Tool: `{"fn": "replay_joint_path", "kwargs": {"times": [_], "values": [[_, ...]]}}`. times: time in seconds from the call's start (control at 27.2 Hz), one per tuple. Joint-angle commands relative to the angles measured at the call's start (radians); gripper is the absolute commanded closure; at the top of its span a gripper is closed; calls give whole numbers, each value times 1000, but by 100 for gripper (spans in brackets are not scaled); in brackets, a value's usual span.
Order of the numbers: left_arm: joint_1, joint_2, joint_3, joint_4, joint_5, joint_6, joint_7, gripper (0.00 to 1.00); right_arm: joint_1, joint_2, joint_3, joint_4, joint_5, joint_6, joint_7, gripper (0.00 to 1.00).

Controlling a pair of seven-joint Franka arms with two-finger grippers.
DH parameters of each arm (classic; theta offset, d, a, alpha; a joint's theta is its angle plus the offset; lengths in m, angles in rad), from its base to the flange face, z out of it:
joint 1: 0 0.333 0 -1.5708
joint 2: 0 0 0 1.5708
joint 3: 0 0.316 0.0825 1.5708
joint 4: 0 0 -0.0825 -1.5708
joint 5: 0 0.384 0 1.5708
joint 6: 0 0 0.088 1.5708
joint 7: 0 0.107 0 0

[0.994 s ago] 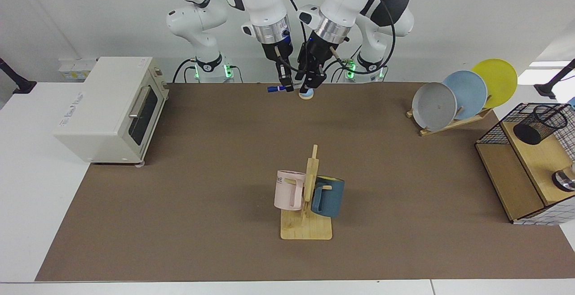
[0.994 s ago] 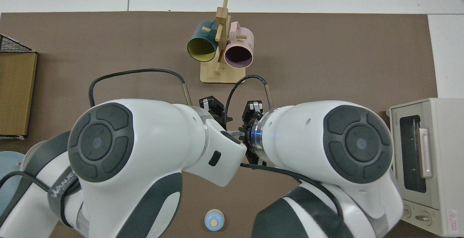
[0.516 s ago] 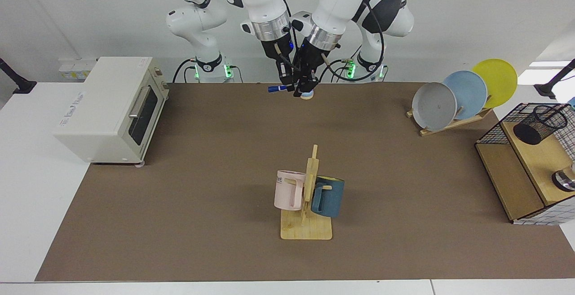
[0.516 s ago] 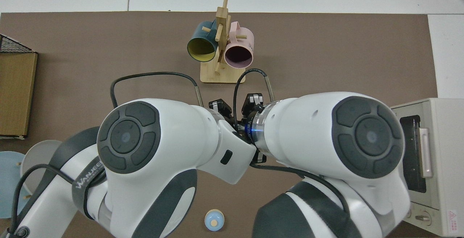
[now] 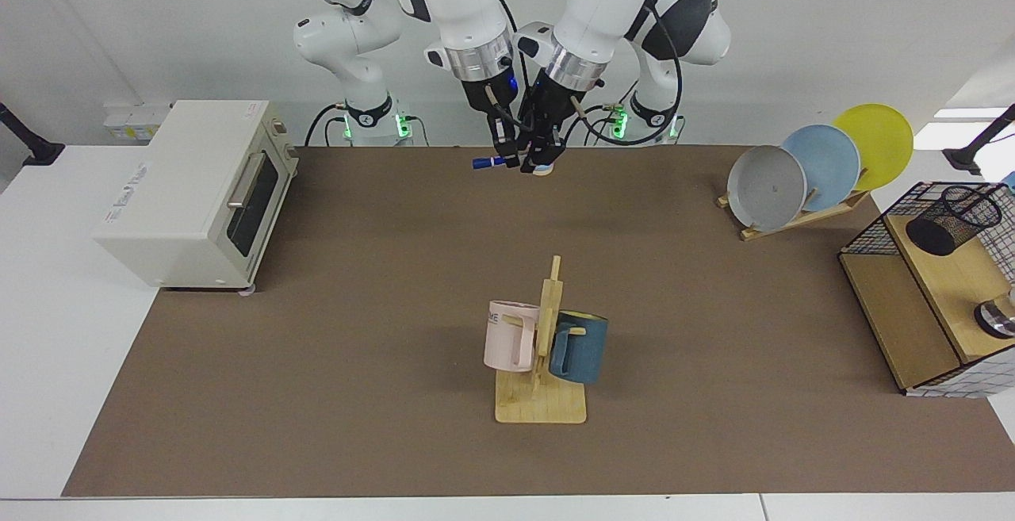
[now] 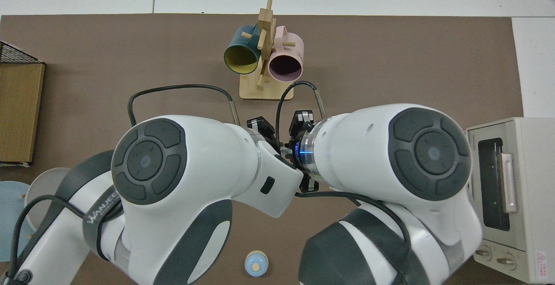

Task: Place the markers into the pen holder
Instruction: 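Close the left gripper on the marker beside the right gripper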

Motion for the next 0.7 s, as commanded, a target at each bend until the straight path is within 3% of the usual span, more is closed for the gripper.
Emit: {"fn": "replay_joint_path", "kwargs": {"times": [0.0, 0.22, 0.66], "values": [[2, -9, 2, -5, -4, 15, 7, 46, -14, 13, 7, 18, -13, -20, -27, 100], [2, -9, 2, -5, -1, 15, 10, 59, -13, 13, 7, 18, -13, -18, -30, 100], [2, -9, 3, -5, -1, 16, 7, 59, -13, 15, 7, 10, -27, -20, -33, 100]]}}
